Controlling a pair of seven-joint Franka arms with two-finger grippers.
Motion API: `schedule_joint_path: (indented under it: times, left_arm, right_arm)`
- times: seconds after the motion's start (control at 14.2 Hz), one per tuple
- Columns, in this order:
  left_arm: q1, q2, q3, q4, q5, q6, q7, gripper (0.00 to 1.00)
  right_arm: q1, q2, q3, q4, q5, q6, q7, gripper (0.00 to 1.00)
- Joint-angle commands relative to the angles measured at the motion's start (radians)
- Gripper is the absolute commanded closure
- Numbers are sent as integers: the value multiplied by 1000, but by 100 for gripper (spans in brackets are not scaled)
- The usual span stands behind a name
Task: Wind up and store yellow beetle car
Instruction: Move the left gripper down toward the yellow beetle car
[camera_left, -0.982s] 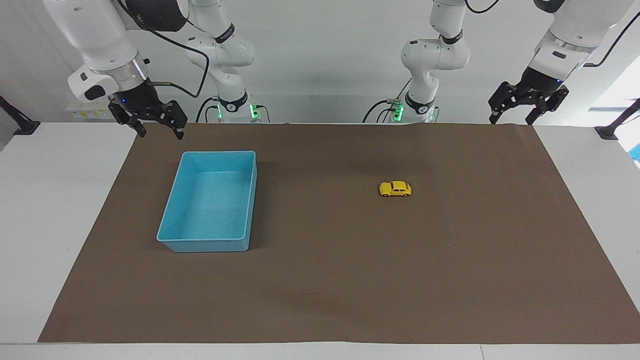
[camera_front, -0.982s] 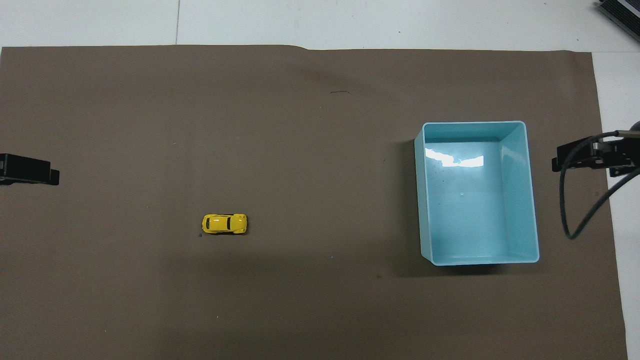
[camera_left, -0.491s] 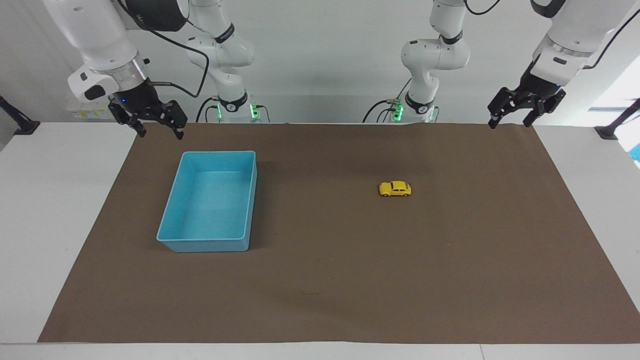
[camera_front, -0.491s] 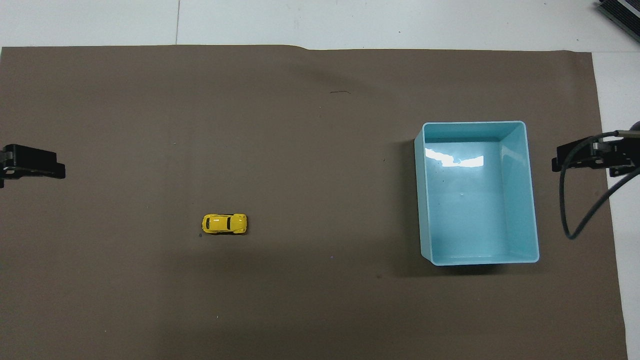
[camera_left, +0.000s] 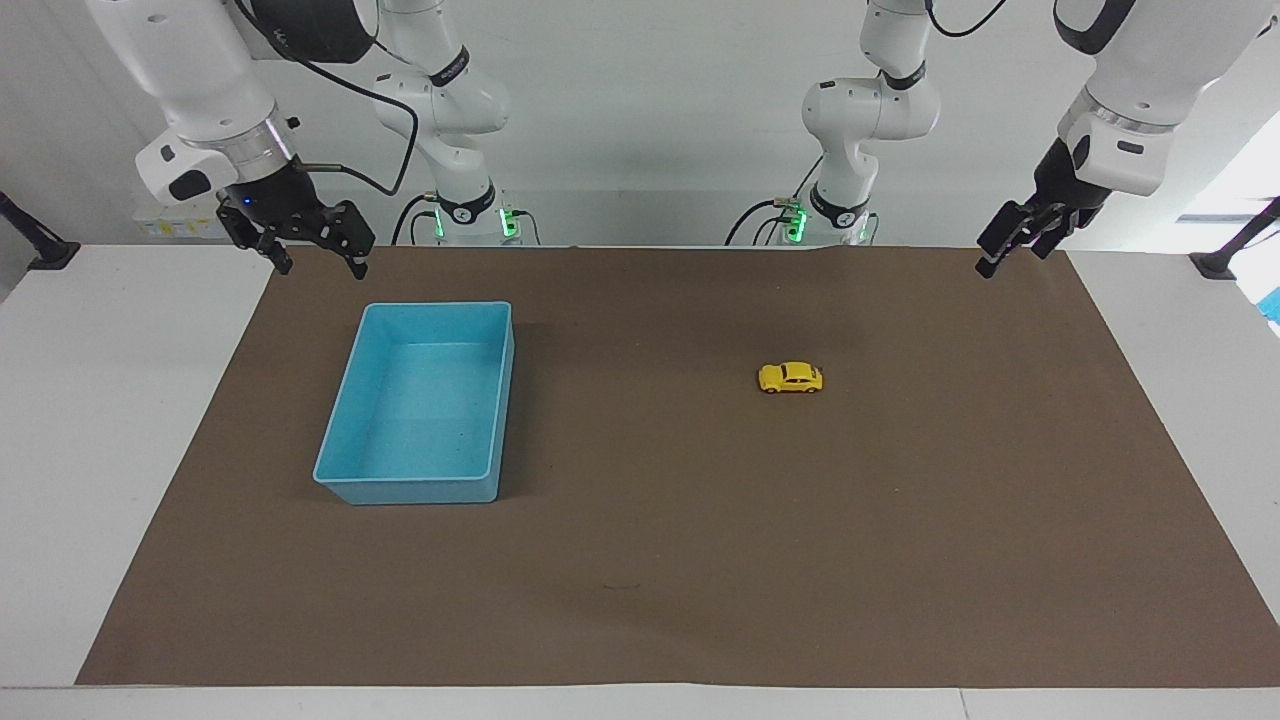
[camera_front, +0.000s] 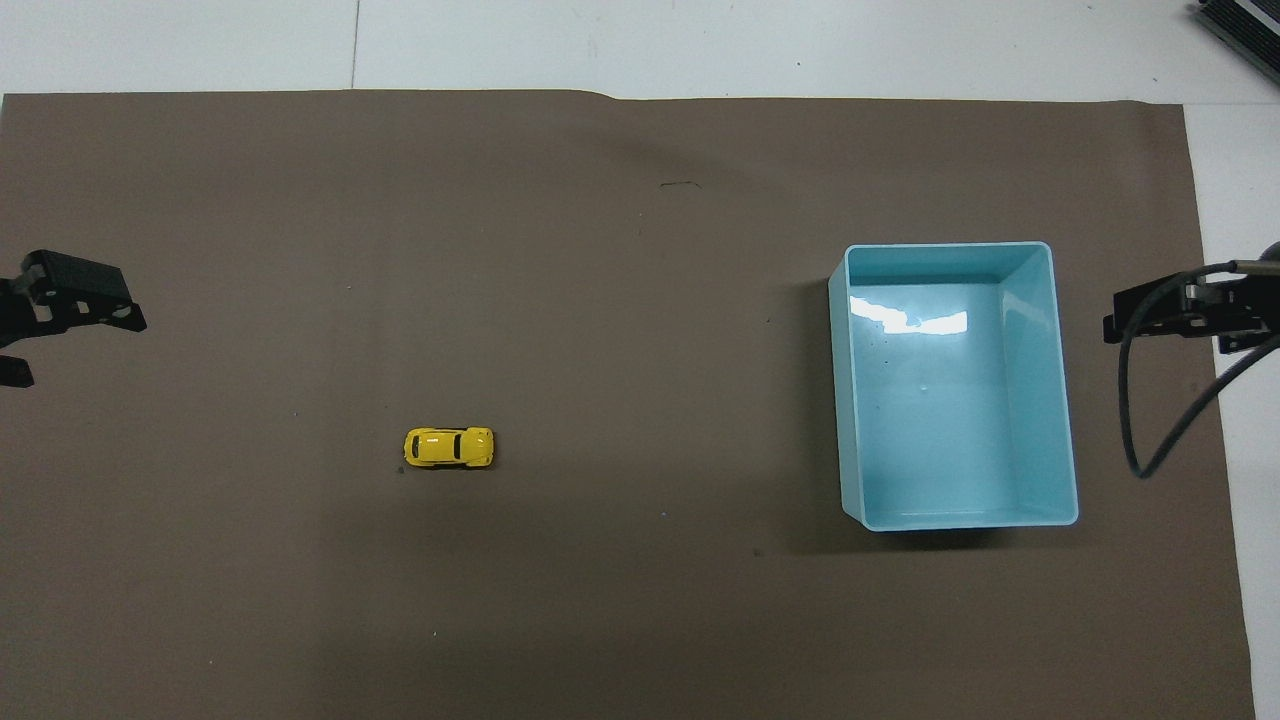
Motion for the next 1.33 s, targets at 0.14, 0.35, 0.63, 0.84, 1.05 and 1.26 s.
schedule_joint_path:
  times: [0.14, 0.35, 0.63, 0.84, 1.05, 1.26]
  left_arm:
    - [-40, -13, -1, -77, -16, 50, -446, 0]
    - [-46, -14, -1, -161, -23, 101, -638, 0]
    - [-47, -28, -1, -245, -23, 170, -963, 0]
    - [-47, -29, -1, -290, -23, 228, -1152, 0]
    - [-46, -17, -1, -318, -48, 294, -1304, 0]
    - [-41, 10, 1, -330, -52, 326, -1425, 0]
  right_arm:
    - [-11, 2, 12, 6, 3, -8, -3, 0]
    - [-11, 2, 12, 6, 3, -6, -3, 0]
    - [-11, 2, 12, 6, 3, -8, -3, 0]
    - [-11, 2, 12, 6, 3, -8, -3, 0]
    - [-11, 2, 12, 6, 3, -8, -3, 0]
    - [-11, 2, 12, 6, 3, -8, -3, 0]
